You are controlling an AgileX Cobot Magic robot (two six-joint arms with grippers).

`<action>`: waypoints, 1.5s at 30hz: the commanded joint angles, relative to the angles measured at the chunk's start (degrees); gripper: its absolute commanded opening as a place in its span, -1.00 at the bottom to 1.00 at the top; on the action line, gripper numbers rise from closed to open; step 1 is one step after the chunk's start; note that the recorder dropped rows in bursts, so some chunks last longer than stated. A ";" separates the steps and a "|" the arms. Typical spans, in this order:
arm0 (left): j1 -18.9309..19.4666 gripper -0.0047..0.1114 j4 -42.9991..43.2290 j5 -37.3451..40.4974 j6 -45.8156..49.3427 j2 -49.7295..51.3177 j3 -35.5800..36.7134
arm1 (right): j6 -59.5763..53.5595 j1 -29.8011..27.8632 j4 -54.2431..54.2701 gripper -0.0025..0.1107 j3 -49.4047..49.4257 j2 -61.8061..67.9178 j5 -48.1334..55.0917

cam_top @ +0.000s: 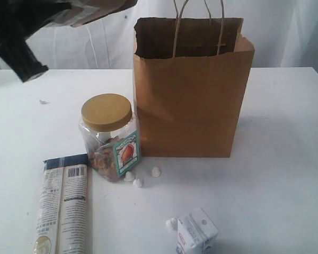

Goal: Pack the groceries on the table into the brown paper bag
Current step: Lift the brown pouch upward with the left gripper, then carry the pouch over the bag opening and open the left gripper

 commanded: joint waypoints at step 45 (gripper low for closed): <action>14.24 -0.92 -7.68 -53.43 -18.31 29.16 -7.37 | 0.28 0.06 -0.08 -0.96 0.32 -0.13 -0.74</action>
